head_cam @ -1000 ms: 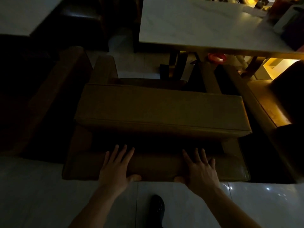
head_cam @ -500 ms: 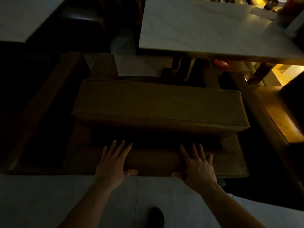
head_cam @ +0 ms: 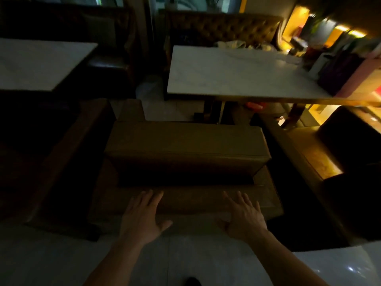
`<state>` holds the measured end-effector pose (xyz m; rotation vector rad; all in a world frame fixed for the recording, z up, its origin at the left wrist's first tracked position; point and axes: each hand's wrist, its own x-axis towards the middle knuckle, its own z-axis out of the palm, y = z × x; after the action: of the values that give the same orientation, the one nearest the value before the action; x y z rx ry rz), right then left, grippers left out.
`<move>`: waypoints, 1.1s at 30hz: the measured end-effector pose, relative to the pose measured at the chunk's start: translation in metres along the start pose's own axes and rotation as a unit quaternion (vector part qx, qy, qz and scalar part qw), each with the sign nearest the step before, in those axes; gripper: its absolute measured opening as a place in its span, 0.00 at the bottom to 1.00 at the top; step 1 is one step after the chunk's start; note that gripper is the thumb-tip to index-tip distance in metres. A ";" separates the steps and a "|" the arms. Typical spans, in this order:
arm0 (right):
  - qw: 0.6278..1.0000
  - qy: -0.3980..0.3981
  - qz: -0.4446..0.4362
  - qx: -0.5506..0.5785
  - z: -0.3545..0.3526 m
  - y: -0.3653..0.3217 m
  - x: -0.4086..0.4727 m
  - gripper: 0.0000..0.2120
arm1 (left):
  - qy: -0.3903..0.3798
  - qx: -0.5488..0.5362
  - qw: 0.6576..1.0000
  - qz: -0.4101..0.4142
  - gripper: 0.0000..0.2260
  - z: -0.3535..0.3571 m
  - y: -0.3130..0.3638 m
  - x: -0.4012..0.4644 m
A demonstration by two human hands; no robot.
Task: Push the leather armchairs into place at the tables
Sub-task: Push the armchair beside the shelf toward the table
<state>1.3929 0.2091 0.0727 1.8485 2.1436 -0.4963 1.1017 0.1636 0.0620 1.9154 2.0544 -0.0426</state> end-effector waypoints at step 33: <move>0.961 0.196 0.180 0.077 -0.097 0.399 -0.326 0.48 | 0.031 0.025 0.969 0.244 0.45 -0.062 0.480 -0.131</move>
<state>1.8388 0.0093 0.2627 2.5377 1.9546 -0.2334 1.5614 0.0979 0.2506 2.4241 1.5715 0.0835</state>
